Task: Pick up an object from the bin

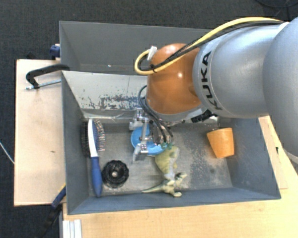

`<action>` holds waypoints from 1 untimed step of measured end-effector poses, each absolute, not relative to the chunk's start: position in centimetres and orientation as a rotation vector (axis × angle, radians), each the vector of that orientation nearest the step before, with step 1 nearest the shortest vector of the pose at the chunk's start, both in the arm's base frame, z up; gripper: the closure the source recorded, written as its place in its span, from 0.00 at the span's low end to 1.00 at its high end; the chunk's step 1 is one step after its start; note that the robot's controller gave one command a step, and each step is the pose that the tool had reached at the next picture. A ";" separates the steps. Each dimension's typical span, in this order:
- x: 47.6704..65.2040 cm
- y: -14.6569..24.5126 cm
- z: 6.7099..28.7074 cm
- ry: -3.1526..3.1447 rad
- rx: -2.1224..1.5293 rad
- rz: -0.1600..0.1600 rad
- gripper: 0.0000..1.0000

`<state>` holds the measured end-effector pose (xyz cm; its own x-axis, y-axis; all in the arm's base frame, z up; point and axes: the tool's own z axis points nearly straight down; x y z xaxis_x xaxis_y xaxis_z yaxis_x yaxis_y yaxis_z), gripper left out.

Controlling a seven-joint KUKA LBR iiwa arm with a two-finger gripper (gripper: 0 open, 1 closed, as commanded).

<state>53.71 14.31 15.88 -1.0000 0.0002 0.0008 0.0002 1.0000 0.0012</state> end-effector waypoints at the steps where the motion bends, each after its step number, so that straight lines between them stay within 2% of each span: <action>1: 55.4 6.5 8.1 -3.152 0.007 -0.002 0.00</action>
Offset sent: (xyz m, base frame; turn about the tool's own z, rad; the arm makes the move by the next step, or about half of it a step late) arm 0.0157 -0.0863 -0.0888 -0.0047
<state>55.44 6.47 8.13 -0.9999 -0.0042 -0.0105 -0.0042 1.0000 0.0010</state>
